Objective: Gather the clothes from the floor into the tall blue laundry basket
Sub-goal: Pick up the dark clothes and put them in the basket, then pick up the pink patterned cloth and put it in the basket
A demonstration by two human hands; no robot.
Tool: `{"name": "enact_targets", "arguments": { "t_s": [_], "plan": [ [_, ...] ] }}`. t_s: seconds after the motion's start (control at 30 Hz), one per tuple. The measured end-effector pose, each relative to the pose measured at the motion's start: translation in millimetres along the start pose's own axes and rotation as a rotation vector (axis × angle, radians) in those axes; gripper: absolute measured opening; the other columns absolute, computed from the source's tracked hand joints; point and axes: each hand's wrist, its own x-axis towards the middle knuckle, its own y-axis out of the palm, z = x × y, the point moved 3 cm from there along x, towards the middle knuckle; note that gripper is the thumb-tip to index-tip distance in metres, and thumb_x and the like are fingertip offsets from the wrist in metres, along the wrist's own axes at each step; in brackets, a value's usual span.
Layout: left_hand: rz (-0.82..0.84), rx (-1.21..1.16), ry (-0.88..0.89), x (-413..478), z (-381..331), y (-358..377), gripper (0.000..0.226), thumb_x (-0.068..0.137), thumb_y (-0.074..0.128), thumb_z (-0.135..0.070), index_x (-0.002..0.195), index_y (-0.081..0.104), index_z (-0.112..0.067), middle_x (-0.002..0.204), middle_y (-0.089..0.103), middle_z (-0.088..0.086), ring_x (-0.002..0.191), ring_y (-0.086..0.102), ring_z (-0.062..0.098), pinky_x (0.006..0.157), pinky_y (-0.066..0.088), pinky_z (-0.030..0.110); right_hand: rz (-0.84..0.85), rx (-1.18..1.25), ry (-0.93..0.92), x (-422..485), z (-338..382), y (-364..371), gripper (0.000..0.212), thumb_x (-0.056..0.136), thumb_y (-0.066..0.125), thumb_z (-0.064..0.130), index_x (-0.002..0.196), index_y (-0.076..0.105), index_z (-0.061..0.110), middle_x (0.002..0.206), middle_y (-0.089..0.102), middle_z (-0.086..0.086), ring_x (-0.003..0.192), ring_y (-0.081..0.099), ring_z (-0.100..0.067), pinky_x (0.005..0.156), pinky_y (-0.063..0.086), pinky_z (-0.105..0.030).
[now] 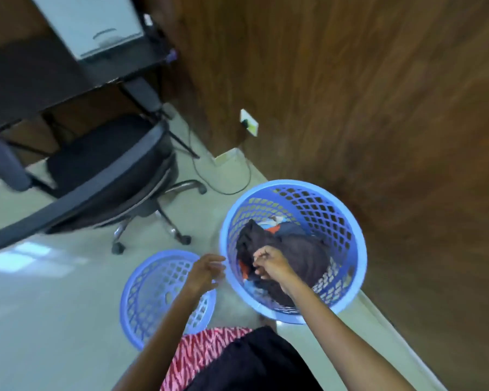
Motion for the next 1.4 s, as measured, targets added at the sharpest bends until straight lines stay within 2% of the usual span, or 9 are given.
{"name": "enact_targets", "arguments": {
  "t_s": [0.17,0.3,0.43,0.63,0.83,0.97,1.07,1.2,1.4],
  "plan": [
    [-0.271,-0.302,0.053,-54.9,55.3,-62.7,0.025,0.087,0.043,0.014,0.093,0.056,-0.006,0.082,0.060,0.010,0.049,0.064,-0.001,0.050,0.046,0.012,0.222,-0.162,-0.105,-17.7,27.4,100.4,0.026,0.087,0.050,0.002,0.070,0.049,0.022,0.069,0.055,0.002,0.053,0.051,-0.010,0.042,0.039,-0.016],
    [-0.470,-0.511,0.088,-117.5,105.2,-115.2,0.021,0.085,0.051,0.008,0.097,0.057,-0.008,0.083,0.061,0.005,0.067,0.064,0.011,0.062,0.043,0.019,0.360,-0.255,-0.211,-56.0,39.2,193.2,0.022,0.087,0.053,0.007,0.074,0.050,0.024,0.070,0.058,0.003,0.054,0.054,-0.008,0.047,0.039,-0.017],
    [-0.546,-0.695,0.135,-180.6,171.3,-159.3,0.031,0.060,0.059,-0.006,0.092,0.059,-0.010,0.081,0.062,0.005,0.055,0.064,0.000,0.053,0.046,0.012,0.458,-0.353,-0.259,-103.1,30.8,282.6,0.021,0.087,0.050,0.005,0.075,0.050,0.023,0.071,0.059,0.001,0.052,0.054,-0.005,0.047,0.040,-0.017],
    [-0.751,-0.940,0.181,-282.0,272.9,-232.9,0.033,0.062,0.054,-0.013,0.095,0.058,-0.013,0.087,0.061,0.006,0.075,0.059,0.017,0.071,0.042,0.025,0.665,-0.491,-0.300,-183.9,6.5,428.2,0.023,0.090,0.047,0.004,0.076,0.049,0.022,0.070,0.057,0.003,0.041,0.054,0.002,0.045,0.038,-0.016],
    [-0.952,-1.070,0.232,-344.2,341.0,-307.2,0.020,0.080,0.055,-0.002,0.096,0.058,-0.013,0.085,0.061,0.004,0.070,0.062,0.013,0.073,0.044,0.026,0.847,-0.605,-0.356,-240.6,-0.1,549.3,0.020,0.089,0.048,0.005,0.078,0.051,0.022,0.073,0.058,0.004,0.039,0.054,0.004,0.048,0.040,-0.016],
    [-1.023,-1.123,0.230,-371.6,372.0,-361.3,0.033,0.061,0.055,-0.013,0.094,0.059,-0.013,0.086,0.061,0.005,0.078,0.059,0.018,0.074,0.045,0.027,0.944,-0.628,-0.361,-259.2,2.4,628.6,0.019,0.089,0.047,0.004,0.082,0.052,0.021,0.074,0.059,0.003,0.056,0.055,-0.008,0.050,0.040,-0.018],
    [-1.085,-1.120,0.215,-385.2,394.9,-417.0,0.036,0.059,0.054,-0.013,0.096,0.058,-0.012,0.085,0.060,0.005,0.076,0.058,0.018,0.071,0.044,0.026,1.002,-0.647,-0.376,-267.4,11.2,694.6,0.018,0.088,0.048,0.004,0.082,0.052,0.020,0.074,0.058,0.003,0.058,0.055,-0.009,0.051,0.040,-0.019],
    [-1.158,-1.099,0.168,-396.9,428.0,-500.4,0.019,0.085,0.049,0.001,0.098,0.057,-0.011,0.086,0.060,0.004,0.075,0.058,0.017,0.072,0.044,0.027,1.037,-0.655,-0.385,-280.1,36.6,788.4,0.015,0.086,0.049,0.003,0.084,0.053,0.018,0.076,0.059,0.001,0.060,0.055,-0.011,0.053,0.041,-0.021],
    [-1.243,-1.114,0.133,-402.7,464.8,-599.7,0.024,0.091,0.042,0.004,0.092,0.058,-0.013,0.088,0.061,0.005,0.075,0.058,0.016,0.071,0.045,0.027,1.075,-0.655,-0.386,-291.3,66.8,894.9,0.014,0.084,0.054,0.003,0.085,0.054,0.017,0.074,0.058,0.002,0.060,0.055,-0.010,0.054,0.042,-0.021]
  ]
}}
